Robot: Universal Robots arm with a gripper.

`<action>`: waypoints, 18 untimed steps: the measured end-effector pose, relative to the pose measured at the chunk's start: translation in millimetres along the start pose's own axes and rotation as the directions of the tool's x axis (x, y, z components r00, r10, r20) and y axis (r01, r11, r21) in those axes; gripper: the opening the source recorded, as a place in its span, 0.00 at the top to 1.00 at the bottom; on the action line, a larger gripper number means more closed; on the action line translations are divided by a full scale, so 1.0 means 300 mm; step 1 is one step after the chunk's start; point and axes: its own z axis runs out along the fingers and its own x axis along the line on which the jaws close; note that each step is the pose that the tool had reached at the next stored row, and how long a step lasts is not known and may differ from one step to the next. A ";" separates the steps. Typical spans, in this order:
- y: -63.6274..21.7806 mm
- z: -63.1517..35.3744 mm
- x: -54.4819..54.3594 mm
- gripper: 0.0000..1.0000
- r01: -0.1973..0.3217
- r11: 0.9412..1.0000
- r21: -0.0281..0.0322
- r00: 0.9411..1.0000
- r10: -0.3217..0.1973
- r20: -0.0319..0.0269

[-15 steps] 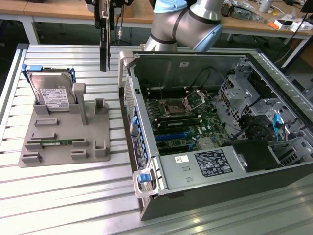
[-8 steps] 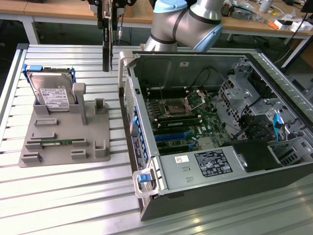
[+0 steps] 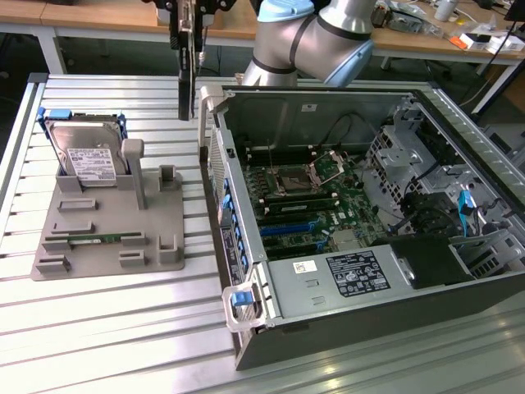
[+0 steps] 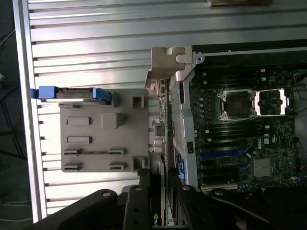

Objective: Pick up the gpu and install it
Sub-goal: 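Pick up the gpu and move the gpu toward the slot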

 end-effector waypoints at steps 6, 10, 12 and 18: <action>-0.007 0.006 -0.009 0.74 0.000 1.000 0.001 1.000 0.000 0.000; -0.010 0.012 -0.028 0.74 0.000 1.000 0.001 1.000 0.000 0.000; -0.009 0.015 -0.046 0.74 0.000 1.000 0.001 1.000 0.000 0.000; -0.006 0.025 -0.091 0.74 0.000 1.000 0.001 1.000 0.000 0.000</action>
